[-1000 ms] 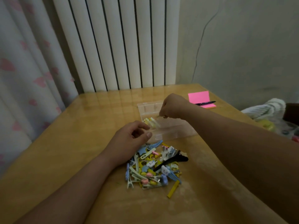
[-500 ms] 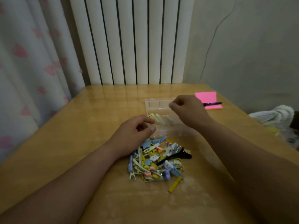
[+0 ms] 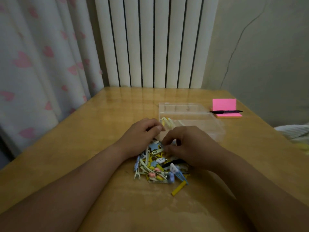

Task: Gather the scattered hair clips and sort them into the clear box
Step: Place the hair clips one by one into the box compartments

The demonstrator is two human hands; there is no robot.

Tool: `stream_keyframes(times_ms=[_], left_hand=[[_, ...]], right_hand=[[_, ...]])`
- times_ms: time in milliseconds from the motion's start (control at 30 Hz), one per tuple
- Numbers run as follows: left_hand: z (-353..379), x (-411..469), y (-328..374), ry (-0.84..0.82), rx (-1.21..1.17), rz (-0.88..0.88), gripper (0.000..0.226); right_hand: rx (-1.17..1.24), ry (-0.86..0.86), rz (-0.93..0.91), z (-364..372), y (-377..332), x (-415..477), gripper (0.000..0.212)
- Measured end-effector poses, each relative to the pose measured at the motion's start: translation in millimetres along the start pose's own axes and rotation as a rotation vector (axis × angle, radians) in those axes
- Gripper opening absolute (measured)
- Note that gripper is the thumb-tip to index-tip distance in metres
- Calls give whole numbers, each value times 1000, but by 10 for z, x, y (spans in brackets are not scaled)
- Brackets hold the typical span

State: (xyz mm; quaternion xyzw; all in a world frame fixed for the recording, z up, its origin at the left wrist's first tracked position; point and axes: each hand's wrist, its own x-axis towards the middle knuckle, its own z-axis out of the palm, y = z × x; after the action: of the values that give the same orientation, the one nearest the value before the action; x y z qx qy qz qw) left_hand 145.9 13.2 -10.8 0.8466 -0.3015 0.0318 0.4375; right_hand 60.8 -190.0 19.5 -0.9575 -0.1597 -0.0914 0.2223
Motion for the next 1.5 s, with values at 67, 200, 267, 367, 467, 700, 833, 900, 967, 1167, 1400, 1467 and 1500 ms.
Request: stream_keyframes(times_ms=[67,200,267,367,467,700,833,900,967,1167,1400,1467,1500], left_hand=[[-2,-7,2,5,-18,-4,24],[-7,-10,1,-2,-48,-7,26],[-12,-5,2,-2,-49,-6,27],[-17,-1,-11,-7,-57,-7,27],[-13,2,-24,-4,-79,-9,26],[-24,0,-11,-14,-103,-28,29],[-19,32,-10,-39,-167,-33,27],[-29,23,-6,-40,-177,-39,27],[-36,15,-3,-38,-170,-39,26],[-27,38,-11,-44,-171,-40,23],[-37,13,-18,-46,-172,-34,22],[-39,11,-7,-47,-172,-39,22],[-39,10,-3,-46,-173,-43,22]], right_hand=[[-88,-12,-42,47,-15,7,15],[-156,-11,-95,90,-59,13,19],[-166,-1,-111,88,-67,8,13],[-142,12,-114,87,-68,-5,3],[-110,-1,-109,103,-43,-4,12],[51,104,-106,49,14,-16,13],[166,239,-28,31,78,17,11],[205,300,22,-12,112,29,10],[230,392,101,-110,149,66,10],[292,342,444,-483,342,492,16],[103,119,637,-329,472,954,26],[77,113,682,-279,492,996,24],[75,111,698,-262,502,1009,22]])
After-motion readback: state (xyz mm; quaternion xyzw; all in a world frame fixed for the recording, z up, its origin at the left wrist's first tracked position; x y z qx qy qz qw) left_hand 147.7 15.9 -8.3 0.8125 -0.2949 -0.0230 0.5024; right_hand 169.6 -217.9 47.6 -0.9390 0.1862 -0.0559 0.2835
